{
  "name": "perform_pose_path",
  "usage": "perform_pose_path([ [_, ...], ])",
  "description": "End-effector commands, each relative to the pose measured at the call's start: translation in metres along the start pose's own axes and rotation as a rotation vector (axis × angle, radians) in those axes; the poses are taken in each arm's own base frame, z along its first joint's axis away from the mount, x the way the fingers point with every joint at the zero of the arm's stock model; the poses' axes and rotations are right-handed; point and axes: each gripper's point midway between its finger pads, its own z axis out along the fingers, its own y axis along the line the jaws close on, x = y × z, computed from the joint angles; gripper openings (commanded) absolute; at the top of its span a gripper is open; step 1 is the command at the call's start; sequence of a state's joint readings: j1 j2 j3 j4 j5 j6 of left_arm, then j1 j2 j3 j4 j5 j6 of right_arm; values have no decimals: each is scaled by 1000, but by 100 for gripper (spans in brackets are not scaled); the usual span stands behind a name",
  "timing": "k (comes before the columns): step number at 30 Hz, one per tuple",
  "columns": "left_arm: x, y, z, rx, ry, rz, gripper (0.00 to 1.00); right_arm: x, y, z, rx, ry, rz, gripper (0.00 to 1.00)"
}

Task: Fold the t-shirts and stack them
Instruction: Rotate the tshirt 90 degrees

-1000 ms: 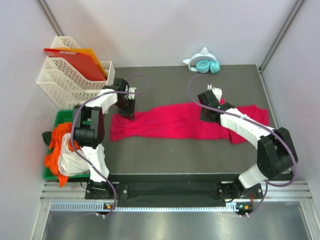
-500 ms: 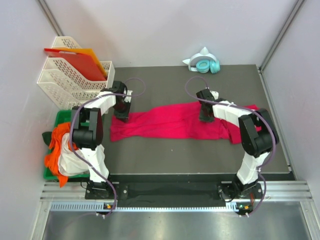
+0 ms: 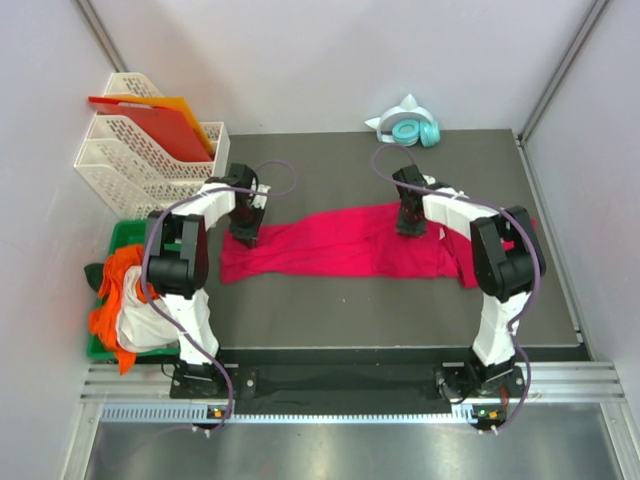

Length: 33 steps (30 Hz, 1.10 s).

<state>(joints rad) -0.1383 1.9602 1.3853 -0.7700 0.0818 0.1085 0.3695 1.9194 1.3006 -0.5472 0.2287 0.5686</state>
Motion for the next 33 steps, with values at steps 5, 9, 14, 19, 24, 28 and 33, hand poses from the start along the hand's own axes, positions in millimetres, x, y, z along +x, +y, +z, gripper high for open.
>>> perform_pose_path([
  [5, 68, -42, 4, 21, 216, 214, 19, -36, 2, 27, 21, 38, 41, 21],
  [9, 85, -63, -2, 59, 255, 288, 19, -58, 15, 40, 23, 46, 19, 21],
  [14, 102, -83, -9, 104, 286, 337, 19, -70, 26, 49, 1, 57, 13, 21],
  [19, 116, -104, -14, 154, 314, 397, 19, -80, 40, 55, -43, 62, 4, 22],
  [24, 137, -136, -19, 184, 357, 551, 18, -92, 60, 60, -107, 70, -24, 24],
  [28, 151, -165, -24, 188, 362, 701, 18, -98, 85, 53, -185, 60, -44, 25],
  [33, 153, -198, -27, 212, 350, 821, 18, -99, 120, 49, -261, 60, -69, 27],
])
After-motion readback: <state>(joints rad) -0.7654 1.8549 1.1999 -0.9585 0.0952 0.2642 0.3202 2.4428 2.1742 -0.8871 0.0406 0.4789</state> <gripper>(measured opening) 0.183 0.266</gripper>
